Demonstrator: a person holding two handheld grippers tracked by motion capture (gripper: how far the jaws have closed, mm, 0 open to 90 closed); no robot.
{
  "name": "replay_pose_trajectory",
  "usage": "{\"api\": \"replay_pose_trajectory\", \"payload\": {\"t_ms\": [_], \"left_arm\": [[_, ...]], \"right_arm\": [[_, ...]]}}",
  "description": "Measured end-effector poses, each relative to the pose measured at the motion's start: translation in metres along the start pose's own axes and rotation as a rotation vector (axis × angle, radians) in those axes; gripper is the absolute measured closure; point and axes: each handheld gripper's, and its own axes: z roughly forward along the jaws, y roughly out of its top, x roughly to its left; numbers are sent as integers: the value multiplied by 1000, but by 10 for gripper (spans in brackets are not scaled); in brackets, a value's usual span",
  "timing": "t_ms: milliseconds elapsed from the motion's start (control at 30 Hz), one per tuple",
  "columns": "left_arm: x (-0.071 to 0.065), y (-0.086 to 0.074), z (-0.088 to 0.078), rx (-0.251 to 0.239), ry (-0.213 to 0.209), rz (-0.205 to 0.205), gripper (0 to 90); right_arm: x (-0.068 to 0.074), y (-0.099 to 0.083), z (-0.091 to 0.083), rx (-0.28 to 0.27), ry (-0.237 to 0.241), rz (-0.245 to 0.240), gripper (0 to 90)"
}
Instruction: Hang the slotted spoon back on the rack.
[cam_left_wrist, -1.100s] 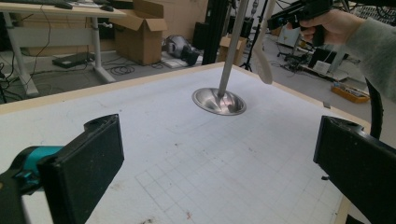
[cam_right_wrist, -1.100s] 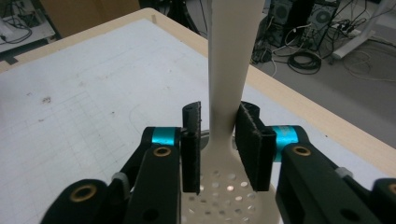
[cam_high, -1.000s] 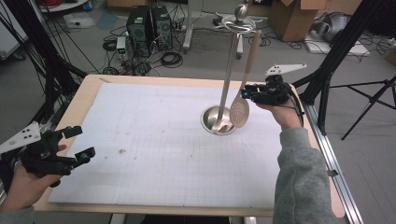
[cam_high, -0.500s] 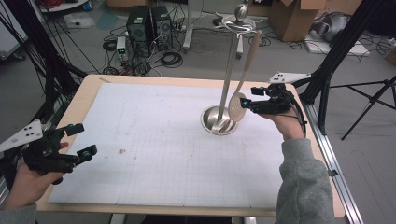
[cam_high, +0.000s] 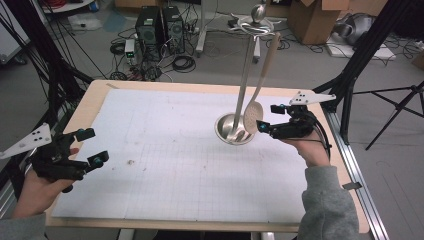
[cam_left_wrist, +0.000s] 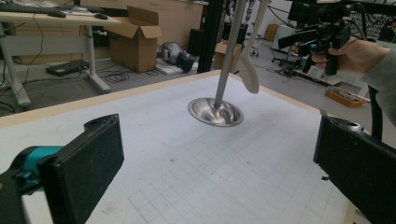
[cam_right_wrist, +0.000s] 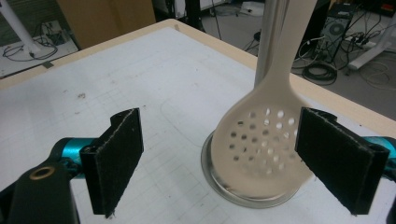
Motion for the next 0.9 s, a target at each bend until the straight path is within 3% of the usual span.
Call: {"api": "replay_pose_trajectory", "payload": {"t_ms": [400, 633, 900], "left_arm": [[-1, -1, 8, 8, -1, -4, 21], [-1, -1, 11, 9, -3, -1, 21], [1, -3, 16, 19, -7, -3, 20]], "right_arm": [[4, -27, -18, -27, -26, 14, 133], [7, -42, -22, -44, -12, 36, 126], [5, -54, -29, -54, -32, 69, 118]]}}
